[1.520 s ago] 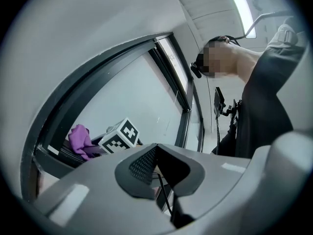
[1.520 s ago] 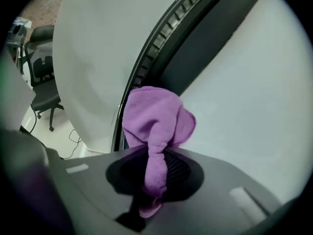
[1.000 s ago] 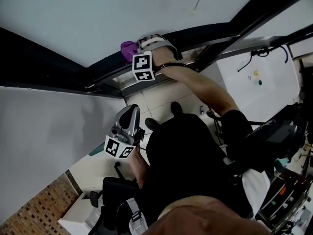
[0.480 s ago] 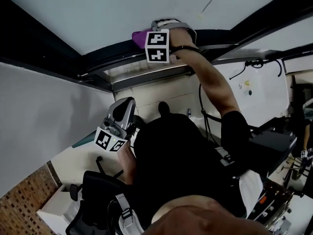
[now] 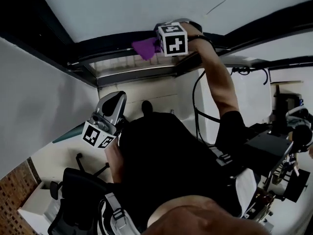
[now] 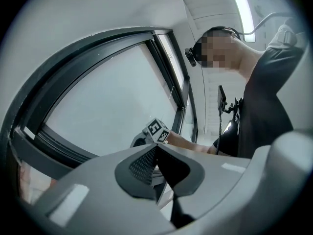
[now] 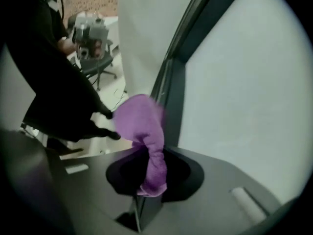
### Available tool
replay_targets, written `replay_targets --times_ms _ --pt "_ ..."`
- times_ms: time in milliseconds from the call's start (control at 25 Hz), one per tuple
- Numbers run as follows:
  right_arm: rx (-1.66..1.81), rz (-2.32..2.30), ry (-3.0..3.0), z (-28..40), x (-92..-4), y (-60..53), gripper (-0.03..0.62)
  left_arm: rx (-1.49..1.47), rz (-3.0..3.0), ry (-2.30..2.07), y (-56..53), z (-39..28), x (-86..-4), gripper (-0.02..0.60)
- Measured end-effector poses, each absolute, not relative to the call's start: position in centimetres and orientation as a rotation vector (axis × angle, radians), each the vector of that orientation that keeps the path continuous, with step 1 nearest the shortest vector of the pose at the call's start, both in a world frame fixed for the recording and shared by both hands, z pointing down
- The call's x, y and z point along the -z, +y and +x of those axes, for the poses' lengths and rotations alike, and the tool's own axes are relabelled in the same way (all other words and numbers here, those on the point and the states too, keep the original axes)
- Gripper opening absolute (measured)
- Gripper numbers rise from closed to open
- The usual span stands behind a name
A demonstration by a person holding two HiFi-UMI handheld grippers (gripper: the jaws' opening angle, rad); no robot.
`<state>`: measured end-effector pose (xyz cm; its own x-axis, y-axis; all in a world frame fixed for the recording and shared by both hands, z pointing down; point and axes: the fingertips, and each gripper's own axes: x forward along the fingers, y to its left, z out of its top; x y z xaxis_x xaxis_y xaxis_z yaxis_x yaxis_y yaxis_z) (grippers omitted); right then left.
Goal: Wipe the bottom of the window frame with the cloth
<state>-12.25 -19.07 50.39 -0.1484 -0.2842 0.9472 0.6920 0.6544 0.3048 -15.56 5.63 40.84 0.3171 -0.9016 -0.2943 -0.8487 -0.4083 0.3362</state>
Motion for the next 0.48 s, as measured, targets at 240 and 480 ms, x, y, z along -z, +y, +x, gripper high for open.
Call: replay_targets --times_ms 240,480 --pt "1.06 -0.291 -1.437 -12.7 -52.0 -22.4 0.061 0.715 2.453 -1.627 5.8 -15.0 -40.9 0.002" --pt "1.04 -0.524 -1.339 -6.1 -52.6 -13.7 0.061 0.701 2.425 -1.644 6.0 -15.5 -41.5 0.001"
